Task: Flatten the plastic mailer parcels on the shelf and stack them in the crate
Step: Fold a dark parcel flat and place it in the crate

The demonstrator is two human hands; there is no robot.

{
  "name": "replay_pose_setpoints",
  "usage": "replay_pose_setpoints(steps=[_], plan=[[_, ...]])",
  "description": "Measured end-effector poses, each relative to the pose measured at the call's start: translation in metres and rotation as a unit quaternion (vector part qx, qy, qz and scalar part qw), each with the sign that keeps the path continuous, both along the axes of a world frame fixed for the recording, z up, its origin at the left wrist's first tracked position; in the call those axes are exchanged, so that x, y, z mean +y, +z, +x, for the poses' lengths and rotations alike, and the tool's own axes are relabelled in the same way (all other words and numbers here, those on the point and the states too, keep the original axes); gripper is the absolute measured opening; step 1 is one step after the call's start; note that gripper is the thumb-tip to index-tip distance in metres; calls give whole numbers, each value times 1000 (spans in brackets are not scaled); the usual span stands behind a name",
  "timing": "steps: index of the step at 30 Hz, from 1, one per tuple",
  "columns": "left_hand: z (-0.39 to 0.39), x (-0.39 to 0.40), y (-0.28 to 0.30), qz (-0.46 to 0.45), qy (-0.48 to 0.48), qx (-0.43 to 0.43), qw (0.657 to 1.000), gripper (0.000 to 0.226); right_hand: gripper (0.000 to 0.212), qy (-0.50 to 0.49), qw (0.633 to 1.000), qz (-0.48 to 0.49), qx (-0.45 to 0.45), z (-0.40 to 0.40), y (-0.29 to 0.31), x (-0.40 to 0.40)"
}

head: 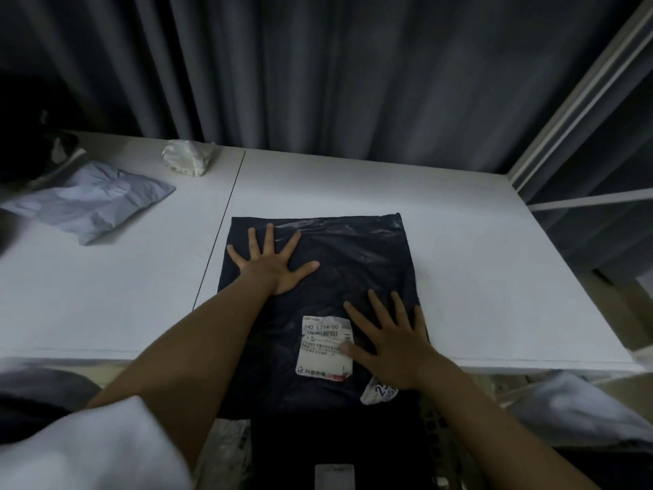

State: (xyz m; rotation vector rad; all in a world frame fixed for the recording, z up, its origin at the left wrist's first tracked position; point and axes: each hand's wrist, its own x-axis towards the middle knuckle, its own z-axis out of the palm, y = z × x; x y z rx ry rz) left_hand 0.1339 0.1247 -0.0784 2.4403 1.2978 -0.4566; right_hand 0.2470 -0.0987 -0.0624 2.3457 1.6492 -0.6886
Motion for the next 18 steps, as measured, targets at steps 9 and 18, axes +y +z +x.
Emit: replay_pose_setpoints(steps=[9, 18], plan=[[-74, -25, 3, 84, 114, -73, 987, 79, 80, -247, 954, 166, -46, 1, -14, 2], [-114, -75, 24, 28, 182, -171, 968, 67, 51, -256, 921, 284, 66, -22, -2, -35]])
